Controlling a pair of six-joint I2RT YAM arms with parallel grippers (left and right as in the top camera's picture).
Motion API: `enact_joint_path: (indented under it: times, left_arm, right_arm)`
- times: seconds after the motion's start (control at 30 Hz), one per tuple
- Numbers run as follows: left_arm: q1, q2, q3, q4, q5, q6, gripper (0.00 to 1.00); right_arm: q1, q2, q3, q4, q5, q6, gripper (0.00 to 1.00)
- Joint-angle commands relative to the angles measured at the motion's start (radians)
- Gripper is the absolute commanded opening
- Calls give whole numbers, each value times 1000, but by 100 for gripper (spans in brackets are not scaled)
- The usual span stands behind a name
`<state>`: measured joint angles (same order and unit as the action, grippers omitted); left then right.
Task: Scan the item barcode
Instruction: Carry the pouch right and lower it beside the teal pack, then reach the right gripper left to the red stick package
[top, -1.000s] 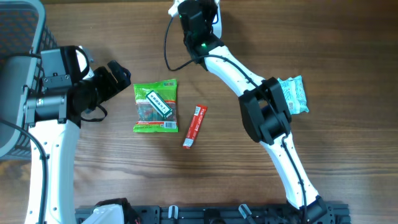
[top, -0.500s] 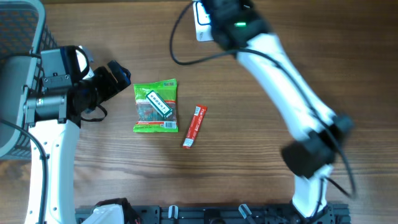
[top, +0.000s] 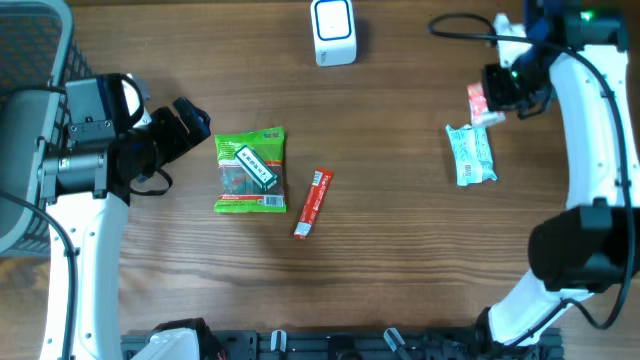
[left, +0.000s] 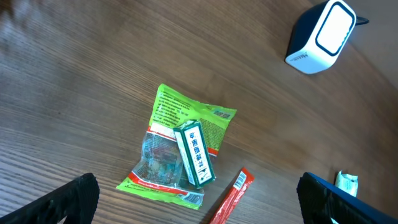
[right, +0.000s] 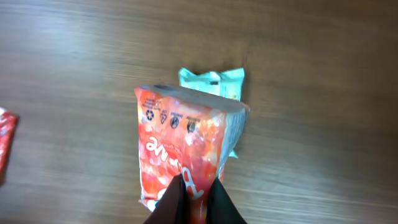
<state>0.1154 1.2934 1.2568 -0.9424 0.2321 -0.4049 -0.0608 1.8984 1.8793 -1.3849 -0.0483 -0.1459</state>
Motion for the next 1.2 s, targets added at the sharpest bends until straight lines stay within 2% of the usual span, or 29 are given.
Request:
enact_joint_path:
  times: [0.0,0.07,0.23,0.47,0.6,0.63,0.67,0.7,0.73,0.77,0.87,0.93,1.0,1.07,1.17]
  left_arm:
    - [6,3,12,3,-6,9,100]
    - [6,3,12,3,-6,9,100]
    - [6,3,12,3,-6,9,100]
    - [5,3,12,3,-6,9,100]
    - [6,3,12,3,-6,9,100]
    - [6,3,12,2,-6,9,100]
    - [6,3,12,3,-6,9,100]
    - [6,3,12,3,-6,9,100]
    - [5,3,12,3,-6,9,100]
    - [5,3,12,3,-6,9,100]
    - [6,3,12,3,-6,9,100]
    - [5,3,12,2,-6,9,100]
    - [6,3,12,3,-6,9,100]
    - [6,3,12,3,-6,9,100]
    - [6,3,12,3,-6,9,100]
  right_arm:
    - [-35,11,-161,90,-88,17,4]
    - [-49,11,-243,159,-89,18,5]
    - [-50,11,-382,303,-88,19,16]
    - [-51,11,-447,372,56,97,16]
    - [-51,11,-447,372,55,98,17]
    - [-51,11,-447,372,54,98,23]
    - [-51,11,-447,372,54,98,43]
    - [-51,11,-447,372,51,101,59]
    - [-51,11,-447,372,47,105,73]
    - [-51,11,-447,372,48,105,82]
    - [-51,11,-440,367,48,106,85]
    - [-48,9,-379,298,45,180,84]
    - [-35,-2,-298,220,-67,227,83]
    - [10,-28,-231,172,-251,203,80]
    - [101,-66,-225,160,-268,255,79]
